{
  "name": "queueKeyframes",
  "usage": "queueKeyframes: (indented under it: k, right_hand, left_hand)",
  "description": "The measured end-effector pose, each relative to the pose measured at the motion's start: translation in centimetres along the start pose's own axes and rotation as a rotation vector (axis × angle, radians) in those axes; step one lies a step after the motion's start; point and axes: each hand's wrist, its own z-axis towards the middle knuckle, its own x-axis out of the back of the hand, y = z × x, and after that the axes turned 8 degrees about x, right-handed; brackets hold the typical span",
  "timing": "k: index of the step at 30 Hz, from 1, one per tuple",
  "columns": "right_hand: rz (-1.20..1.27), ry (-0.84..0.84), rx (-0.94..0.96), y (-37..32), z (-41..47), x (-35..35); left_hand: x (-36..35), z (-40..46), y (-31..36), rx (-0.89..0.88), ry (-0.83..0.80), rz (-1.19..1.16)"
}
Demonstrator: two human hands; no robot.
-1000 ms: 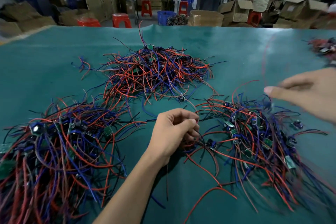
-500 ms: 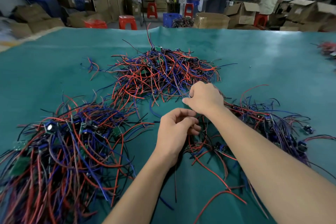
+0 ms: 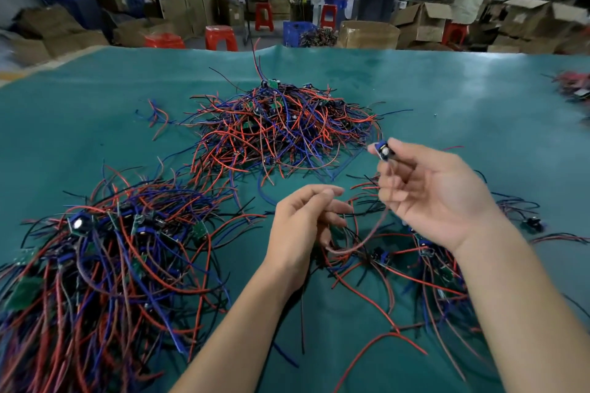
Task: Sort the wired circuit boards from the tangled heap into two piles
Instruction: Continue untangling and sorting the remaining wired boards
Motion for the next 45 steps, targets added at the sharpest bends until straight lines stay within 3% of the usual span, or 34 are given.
queueKeyframes:
  k: [3, 9, 15, 19, 24, 26, 28, 31, 33, 37, 42, 45]
  right_hand:
    - [-0.015, 0.004, 0.038, 1.5, -0.9, 0.8]
    - [-0.641, 0.036, 0.347, 4.6, -0.7, 0.4]
    - [-1.027, 0.043, 0.563, 5.2, -1.1, -0.1]
    - [-1.003, 0.247, 0.761, 3.6, -1.0, 0.6]
    - [-0.648, 0.610, 0.987, -1.7, -1.8, 3.2]
    - [-0.674, 0.643, 0.969, -4.1, -2.7, 4.5]
    - [-0.905, 0.542, 0.827, -6.1, -3.3, 5.2]
    - [-1.594, 0.282, 0.431, -6.6, -2.2, 4.9]
    - [-1.926, 0.174, 0.293, -5.7, -0.7, 2.9]
    - [-1.926, -0.015, 0.195, -3.1, 3.3, -1.8]
    - [-1.817, -0.243, 0.302, 1.0, 9.5, -6.5]
    - [-1.858, -0.331, 0.135, 3.6, 11.9, -7.0]
  left_hand:
    - [0.1, -0.1, -0.1, -0.007, -0.050, 0.048]
    - [0.0, -0.5, -0.1, -0.063, -0.150, 0.179]
    - [0.2, -0.3, -0.3, -0.058, -0.086, 0.268]
    - [0.1, -0.2, -0.5, -0.020, -0.091, 0.268]
    - [0.2, -0.2, -0.8, -0.031, -0.165, 0.379]
    - [0.2, -0.1, -0.9, -0.053, -0.132, 0.386]
    - [0.1, 0.0, -0.8, -0.067, -0.096, 0.343]
    - [-0.1, 0.0, -0.6, -0.067, -0.056, 0.277]
    - [-0.1, 0.0, -0.5, -0.068, -0.037, 0.247]
    - [-0.2, 0.0, -0.4, -0.069, -0.025, 0.216]
    - [-0.2, 0.0, -0.4, -0.066, -0.035, 0.229]
    - [-0.1, 0.0, -0.4, -0.054, -0.029, 0.229]
